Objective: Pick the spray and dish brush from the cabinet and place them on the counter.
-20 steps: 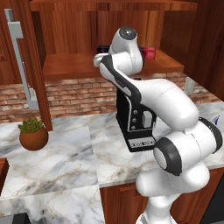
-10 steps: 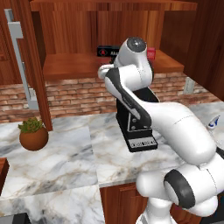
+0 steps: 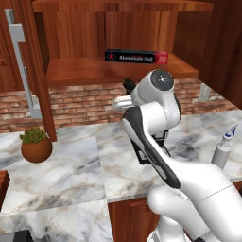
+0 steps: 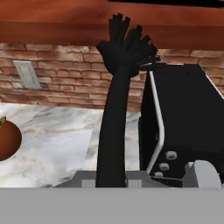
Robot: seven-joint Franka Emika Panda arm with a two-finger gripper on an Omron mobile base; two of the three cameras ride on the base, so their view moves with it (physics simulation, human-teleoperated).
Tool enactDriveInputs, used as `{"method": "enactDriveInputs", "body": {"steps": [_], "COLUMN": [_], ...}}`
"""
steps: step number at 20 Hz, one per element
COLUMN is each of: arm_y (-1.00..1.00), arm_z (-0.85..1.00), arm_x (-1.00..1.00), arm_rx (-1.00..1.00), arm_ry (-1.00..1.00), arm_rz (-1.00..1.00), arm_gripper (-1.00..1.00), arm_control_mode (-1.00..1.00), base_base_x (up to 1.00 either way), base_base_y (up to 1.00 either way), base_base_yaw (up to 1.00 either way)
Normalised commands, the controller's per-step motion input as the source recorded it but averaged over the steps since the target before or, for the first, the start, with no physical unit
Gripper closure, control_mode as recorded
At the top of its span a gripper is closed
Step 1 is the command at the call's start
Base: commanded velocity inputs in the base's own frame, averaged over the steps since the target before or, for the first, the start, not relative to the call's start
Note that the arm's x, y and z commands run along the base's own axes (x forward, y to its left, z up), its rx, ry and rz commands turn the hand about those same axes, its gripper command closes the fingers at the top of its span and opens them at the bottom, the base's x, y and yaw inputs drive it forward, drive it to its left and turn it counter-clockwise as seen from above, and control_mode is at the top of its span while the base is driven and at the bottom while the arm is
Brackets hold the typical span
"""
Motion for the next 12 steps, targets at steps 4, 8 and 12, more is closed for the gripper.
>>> {"method": "enactDriveInputs", "body": {"steps": [4, 8, 12], "arm_y": [0.08, 0.16, 0.21], "arm_z": [-0.11, -0.01, 0.00], "arm_x": [-0.40, -0.19, -0.12], "arm_rx": [0.00, 0.00, 0.00], "arm_ry": [0.00, 0.00, -0.01], "arm_rz": [0.07, 0.07, 0.06], "arm_gripper": [1.00, 1.00, 1.00], "arm_control_mode": [-1.00, -1.00, -1.00], "base_base_x": [0.00, 0.00, 0.00], "base_base_y": [0.00, 0.00, 0.00], "base_base_yaw": [0.00, 0.00, 0.00]}}
